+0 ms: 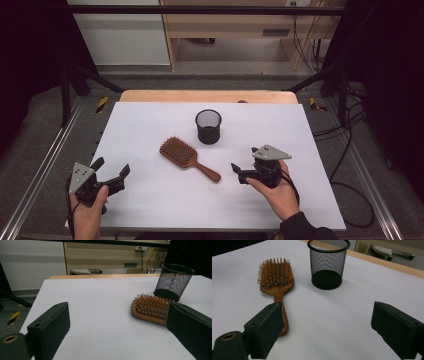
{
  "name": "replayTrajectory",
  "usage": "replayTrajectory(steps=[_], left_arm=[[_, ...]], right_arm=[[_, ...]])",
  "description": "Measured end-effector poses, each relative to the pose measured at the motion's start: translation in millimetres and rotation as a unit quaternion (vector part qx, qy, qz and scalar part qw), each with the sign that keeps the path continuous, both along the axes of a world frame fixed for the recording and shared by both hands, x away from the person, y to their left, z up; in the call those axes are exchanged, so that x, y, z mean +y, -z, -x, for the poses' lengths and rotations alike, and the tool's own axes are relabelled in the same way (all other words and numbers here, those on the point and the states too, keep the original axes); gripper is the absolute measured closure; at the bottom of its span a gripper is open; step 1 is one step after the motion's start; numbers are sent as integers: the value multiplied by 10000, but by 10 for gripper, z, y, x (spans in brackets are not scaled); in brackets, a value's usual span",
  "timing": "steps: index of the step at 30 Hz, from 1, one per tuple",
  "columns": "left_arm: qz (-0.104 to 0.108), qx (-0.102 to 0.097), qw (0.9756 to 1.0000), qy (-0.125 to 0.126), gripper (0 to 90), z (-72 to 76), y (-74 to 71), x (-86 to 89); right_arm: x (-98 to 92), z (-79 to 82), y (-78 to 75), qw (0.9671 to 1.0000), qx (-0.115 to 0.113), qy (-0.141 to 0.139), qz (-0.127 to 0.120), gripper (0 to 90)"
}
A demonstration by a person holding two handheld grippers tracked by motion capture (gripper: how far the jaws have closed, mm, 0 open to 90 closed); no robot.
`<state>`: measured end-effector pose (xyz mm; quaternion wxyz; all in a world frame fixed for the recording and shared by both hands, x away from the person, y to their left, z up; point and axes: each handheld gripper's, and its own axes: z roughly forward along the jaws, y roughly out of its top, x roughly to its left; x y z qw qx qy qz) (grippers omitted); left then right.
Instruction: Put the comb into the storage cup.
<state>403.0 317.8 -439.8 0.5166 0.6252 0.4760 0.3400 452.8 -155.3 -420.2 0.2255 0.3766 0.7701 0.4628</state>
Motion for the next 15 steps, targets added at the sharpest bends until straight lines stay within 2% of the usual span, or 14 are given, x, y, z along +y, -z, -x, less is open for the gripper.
replayTrajectory(steps=[2,9,10,11,14,15], left_arm=[[-12,4,10000,29,54,-14,-1,-9],[-18,10,10000,-24,30,-20,-1,-22],[-18,9,10000,-11,30,-20,-2,-23],[-17,10,10000,-1,30,-21,-3,-23],[-3,10,10000,30,30,-23,-3,-26],[-1,10,10000,37,30,-23,-3,-26]], right_arm=[[37,-26,-18,10000,45,-33,15,107],[341,-177,-89,9982,482,-253,259,89],[442,-200,-86,9966,601,-370,424,84],[442,-200,-86,9966,601,-370,424,84],[617,-237,-54,9931,818,-571,617,83],[617,-237,-54,9931,818,-571,617,83]])
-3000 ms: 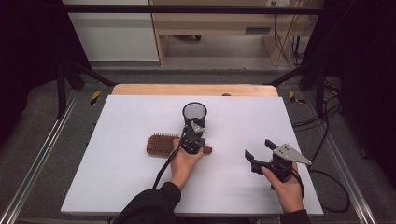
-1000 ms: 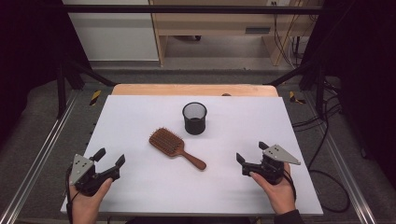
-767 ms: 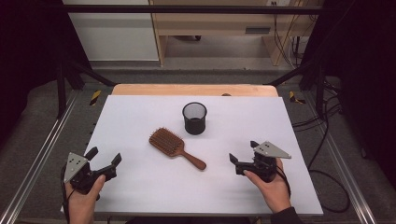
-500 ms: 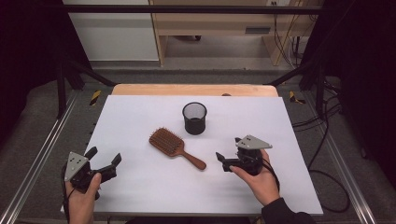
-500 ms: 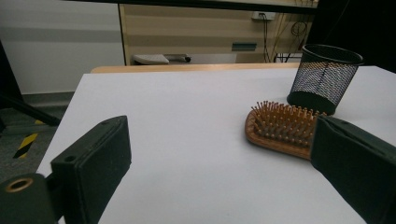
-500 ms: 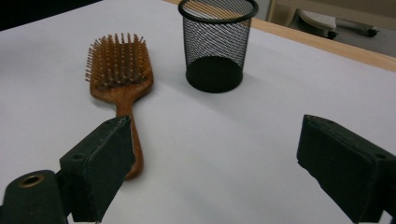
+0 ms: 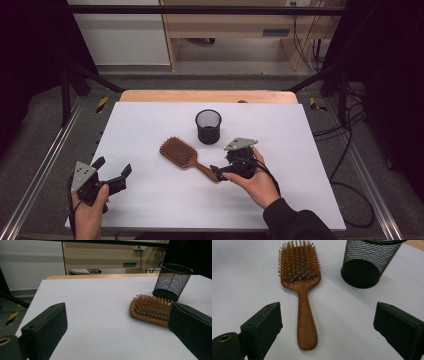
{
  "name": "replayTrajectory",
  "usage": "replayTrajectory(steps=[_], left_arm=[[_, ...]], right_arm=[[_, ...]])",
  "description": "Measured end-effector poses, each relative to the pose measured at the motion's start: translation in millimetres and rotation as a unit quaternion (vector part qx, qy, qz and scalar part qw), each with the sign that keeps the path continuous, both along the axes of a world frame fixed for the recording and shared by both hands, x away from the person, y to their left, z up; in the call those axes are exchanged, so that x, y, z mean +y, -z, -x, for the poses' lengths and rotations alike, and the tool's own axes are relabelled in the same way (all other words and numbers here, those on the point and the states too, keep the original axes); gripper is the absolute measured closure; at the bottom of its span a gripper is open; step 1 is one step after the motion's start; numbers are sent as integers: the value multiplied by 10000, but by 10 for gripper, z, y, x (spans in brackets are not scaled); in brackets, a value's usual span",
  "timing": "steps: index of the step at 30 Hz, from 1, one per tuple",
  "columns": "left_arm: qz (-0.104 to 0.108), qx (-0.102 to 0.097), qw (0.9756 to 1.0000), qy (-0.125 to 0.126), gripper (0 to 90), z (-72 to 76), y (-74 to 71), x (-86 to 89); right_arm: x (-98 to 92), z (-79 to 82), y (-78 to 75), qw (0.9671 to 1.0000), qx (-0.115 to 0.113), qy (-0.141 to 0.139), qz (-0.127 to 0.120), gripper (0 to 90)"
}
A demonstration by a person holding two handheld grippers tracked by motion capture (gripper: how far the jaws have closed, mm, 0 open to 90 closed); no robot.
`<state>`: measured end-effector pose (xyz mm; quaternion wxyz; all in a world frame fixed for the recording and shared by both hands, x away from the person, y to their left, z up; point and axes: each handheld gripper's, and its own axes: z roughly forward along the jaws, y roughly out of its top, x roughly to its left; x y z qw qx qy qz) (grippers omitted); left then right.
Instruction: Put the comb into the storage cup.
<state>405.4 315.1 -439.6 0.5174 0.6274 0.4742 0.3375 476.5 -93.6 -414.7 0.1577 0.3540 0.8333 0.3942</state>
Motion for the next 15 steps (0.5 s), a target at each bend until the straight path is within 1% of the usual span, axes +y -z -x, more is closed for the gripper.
replayTrajectory(steps=[6,15], left_arm=[[25,-6,10000,30,30,-5,-5,3],[8,23,9999,103,29,-14,1,-12]], right_arm=[[164,-56,65,9996,227,-148,110,89],[372,-148,184,9983,480,-232,237,114]])
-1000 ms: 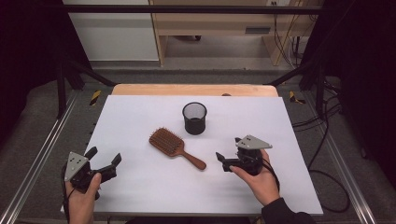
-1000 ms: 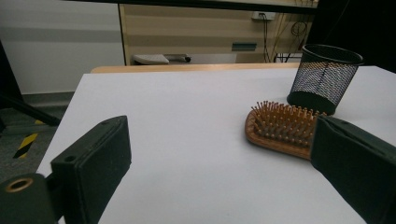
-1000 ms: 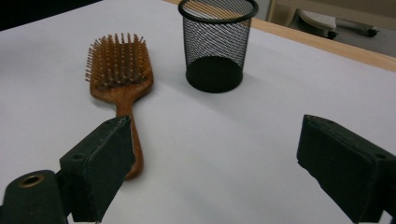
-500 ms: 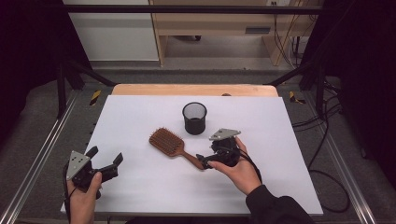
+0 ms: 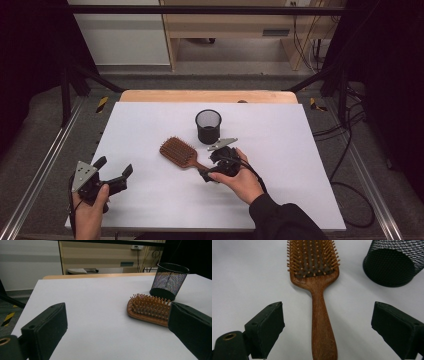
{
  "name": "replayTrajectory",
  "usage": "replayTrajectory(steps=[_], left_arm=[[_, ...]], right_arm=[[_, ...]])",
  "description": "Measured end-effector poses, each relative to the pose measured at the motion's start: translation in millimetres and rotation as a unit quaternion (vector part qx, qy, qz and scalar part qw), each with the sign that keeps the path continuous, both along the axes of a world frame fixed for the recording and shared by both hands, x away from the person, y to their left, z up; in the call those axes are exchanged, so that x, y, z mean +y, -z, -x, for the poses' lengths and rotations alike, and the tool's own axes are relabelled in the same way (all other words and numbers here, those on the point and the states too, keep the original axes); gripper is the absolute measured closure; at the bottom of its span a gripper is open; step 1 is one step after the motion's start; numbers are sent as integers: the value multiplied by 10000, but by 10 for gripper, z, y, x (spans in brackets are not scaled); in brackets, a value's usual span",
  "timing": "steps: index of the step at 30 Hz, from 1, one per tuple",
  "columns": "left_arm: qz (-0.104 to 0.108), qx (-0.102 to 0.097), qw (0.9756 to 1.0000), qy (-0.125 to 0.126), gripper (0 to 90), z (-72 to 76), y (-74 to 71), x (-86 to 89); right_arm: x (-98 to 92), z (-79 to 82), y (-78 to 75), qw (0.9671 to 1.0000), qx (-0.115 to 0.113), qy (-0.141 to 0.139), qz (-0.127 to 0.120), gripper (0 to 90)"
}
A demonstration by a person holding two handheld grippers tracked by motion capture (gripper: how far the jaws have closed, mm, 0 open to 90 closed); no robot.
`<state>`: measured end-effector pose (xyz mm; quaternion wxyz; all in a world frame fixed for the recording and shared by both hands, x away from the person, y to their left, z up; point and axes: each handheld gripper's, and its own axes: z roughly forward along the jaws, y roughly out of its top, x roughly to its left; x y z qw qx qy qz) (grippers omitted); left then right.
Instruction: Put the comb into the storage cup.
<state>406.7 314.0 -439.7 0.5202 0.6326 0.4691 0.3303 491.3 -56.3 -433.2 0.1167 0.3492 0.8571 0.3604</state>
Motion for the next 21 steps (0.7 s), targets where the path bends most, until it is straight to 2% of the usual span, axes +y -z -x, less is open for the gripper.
replayTrajectory(steps=[13,21], left_arm=[[6,21,10000,67,32,-11,5,-10],[10,21,10000,77,34,-14,5,-9]], right_arm=[[221,-152,190,9994,342,-59,-26,166],[280,-232,278,9988,452,-178,-46,268]])
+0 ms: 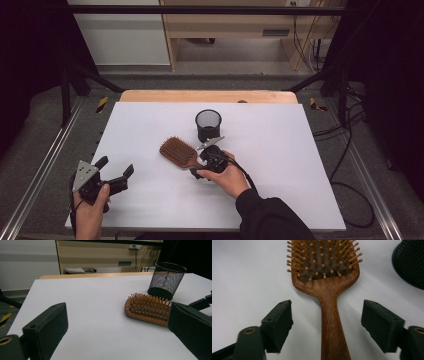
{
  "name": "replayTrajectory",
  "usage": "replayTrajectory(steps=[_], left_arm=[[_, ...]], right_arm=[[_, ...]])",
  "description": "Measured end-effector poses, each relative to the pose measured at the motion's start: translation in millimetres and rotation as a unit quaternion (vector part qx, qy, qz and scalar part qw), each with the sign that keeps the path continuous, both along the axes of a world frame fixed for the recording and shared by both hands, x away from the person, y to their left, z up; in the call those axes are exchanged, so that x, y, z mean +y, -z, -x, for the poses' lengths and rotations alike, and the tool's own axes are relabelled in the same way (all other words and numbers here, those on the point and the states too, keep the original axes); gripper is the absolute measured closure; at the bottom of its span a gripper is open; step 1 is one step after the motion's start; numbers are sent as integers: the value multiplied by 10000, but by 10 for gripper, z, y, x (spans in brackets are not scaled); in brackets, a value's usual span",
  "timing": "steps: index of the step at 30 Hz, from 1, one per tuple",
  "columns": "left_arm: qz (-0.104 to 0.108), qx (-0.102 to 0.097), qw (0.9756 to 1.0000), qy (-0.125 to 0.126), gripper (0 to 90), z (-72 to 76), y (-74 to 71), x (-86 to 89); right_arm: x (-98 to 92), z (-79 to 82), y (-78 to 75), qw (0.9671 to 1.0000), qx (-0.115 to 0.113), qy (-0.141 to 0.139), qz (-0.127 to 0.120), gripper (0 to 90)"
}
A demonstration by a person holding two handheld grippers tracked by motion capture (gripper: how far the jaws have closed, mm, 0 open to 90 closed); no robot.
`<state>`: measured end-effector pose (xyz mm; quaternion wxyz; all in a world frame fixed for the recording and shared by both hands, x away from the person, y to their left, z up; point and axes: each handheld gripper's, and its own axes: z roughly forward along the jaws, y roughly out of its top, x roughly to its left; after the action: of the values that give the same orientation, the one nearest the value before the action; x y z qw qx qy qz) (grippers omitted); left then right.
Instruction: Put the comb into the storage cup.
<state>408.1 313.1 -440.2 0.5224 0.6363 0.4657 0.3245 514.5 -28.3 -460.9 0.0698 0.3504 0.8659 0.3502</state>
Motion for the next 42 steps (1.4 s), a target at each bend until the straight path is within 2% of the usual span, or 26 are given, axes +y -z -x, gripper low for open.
replayTrajectory(steps=[7,18,27,34,38,42], left_arm=[[1,1,10000,10,36,-2,0,0],[13,7,10000,35,41,-4,-2,2],[27,9,10000,41,42,-5,-3,5],[23,10,10000,42,42,-4,-3,1],[18,14,10000,48,42,-8,-2,-3],[17,20,10000,59,42,-6,-2,-5]], right_arm=[[67,-32,17,9997,-106,-146,139,431],[125,-75,30,9990,-143,-254,330,569],[135,-82,60,9985,-96,-288,459,629],[137,-84,59,9976,-154,-360,579,648],[142,-88,55,9972,-127,-390,620,655],[169,-102,31,9961,-36,-431,767,664]])
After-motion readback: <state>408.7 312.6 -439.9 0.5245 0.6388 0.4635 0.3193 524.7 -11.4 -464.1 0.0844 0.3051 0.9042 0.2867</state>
